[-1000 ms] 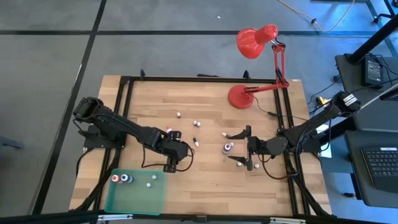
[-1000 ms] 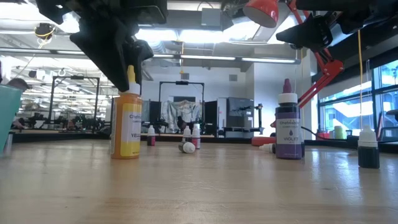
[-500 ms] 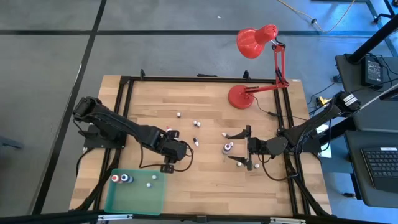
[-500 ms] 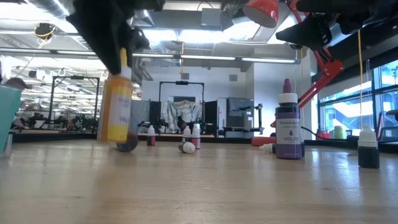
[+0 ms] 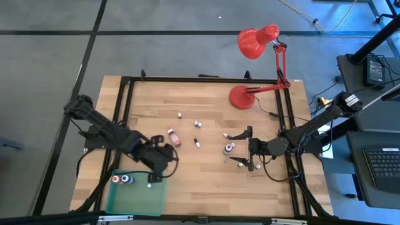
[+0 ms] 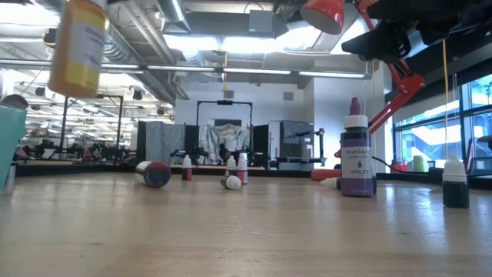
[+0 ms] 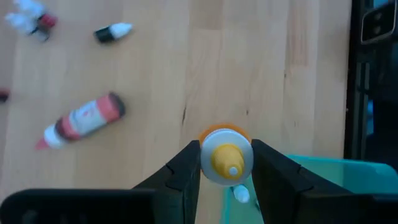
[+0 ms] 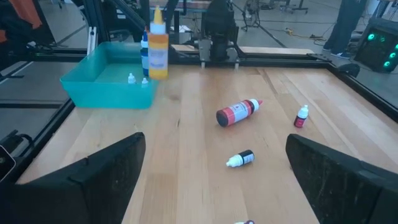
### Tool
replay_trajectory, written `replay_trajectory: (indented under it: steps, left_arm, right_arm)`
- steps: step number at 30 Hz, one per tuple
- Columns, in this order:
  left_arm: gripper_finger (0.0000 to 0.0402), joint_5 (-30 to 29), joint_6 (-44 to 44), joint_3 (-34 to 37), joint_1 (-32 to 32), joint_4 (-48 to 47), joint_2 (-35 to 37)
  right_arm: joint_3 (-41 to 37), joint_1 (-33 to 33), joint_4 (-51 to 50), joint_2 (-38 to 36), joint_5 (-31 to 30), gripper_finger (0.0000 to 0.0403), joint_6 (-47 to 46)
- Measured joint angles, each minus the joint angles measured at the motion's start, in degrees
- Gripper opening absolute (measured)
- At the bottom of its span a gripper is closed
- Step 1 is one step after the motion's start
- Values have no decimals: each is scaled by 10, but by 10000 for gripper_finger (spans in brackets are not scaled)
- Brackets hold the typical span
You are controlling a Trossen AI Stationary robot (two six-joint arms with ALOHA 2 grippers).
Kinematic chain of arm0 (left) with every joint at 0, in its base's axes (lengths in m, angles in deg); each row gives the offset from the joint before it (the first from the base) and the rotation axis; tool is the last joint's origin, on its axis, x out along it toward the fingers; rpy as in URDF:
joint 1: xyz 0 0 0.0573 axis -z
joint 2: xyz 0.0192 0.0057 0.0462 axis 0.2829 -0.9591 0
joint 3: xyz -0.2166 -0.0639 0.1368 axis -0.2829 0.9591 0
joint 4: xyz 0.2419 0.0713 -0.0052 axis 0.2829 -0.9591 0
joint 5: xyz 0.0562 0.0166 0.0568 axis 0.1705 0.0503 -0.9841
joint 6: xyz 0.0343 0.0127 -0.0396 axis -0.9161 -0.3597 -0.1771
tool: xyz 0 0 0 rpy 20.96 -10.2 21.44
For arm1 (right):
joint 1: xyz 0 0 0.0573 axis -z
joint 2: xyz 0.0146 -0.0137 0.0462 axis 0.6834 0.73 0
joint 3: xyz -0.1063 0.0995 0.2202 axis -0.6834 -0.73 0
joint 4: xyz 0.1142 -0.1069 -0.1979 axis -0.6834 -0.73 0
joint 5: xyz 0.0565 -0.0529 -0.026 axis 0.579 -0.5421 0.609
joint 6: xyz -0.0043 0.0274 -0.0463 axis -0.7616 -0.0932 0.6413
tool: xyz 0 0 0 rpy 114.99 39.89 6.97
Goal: Pick & Place food coloring
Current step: Put the yellow food coloring into the blue bin
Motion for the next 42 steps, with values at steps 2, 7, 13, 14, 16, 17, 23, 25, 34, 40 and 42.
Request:
replay_trajectory:
  steps: [2,7,13,14,16,17,23,25,34,40,42]
  left_arm:
    - [115,-25,53,0,24,-17,15]
    - [117,-57,190,2,87,-70,28]
    - [117,-71,336,30,159,-94,26]
    - [119,-72,358,34,171,-95,26]
    - [121,-71,401,43,192,-94,26]
    - [121,-71,419,48,203,-93,26]
    - [115,-71,521,76,255,-93,26]
    - [118,-71,550,88,268,-91,26]
    - [118,-67,588,151,293,-44,25]
    - [130,-64,585,178,293,-17,25]
    - [131,-59,584,185,293,-14,25]
  right_arm:
    - [0,0,0,0,0,390,0]
    - [0,0,0,0,0,390,-1]
    - [0,0,0,0,0,390,-1]
    - [0,0,0,0,0,390,-1]
    - [0,0,0,0,0,390,-8]
    - [0,0,0,0,0,390,-14]
    - [0,0,0,0,0,390,-16]
    - [0,0,0,0,0,390,-16]
    - [0,0,0,0,0,390,-16]
    - [0,0,0,0,0,390,-16]
    - [0,0,0,0,0,390,-16]
